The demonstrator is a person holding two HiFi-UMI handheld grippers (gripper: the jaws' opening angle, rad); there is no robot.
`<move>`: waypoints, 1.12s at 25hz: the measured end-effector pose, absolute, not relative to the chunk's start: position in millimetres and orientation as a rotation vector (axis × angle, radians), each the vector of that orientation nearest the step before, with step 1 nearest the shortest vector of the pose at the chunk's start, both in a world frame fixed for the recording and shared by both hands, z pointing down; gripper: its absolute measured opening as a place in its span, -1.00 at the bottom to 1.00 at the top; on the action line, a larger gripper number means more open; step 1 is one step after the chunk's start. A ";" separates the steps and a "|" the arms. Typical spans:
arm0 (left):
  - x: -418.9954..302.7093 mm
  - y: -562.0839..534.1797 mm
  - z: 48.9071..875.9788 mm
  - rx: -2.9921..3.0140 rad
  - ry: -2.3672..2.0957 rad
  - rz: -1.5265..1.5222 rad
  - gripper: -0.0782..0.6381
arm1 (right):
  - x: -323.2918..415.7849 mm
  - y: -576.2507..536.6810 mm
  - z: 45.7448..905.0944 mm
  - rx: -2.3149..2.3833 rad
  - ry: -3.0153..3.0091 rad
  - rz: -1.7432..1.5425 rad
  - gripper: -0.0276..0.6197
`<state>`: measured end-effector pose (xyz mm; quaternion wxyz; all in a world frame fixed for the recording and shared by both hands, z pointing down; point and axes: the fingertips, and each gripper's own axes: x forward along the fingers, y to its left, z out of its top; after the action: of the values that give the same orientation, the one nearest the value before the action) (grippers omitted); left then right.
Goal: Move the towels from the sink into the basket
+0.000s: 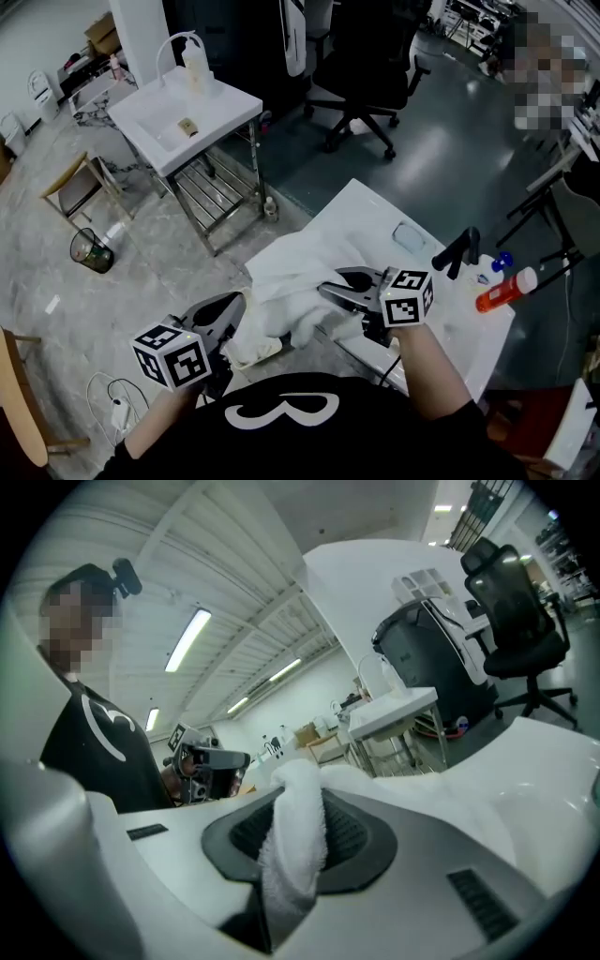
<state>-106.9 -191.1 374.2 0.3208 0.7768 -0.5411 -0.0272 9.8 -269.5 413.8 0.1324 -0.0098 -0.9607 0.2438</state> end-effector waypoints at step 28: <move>-261.6 -54.5 328.1 1.993 -1.537 -0.218 -0.76 | -142.6 -136.2 209.6 0.158 -3.208 0.553 -0.64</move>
<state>-261.6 -54.5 328.1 0.3028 0.7518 -0.5800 -0.0823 -142.6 -136.2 209.6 -0.0587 0.0485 -0.9826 0.1693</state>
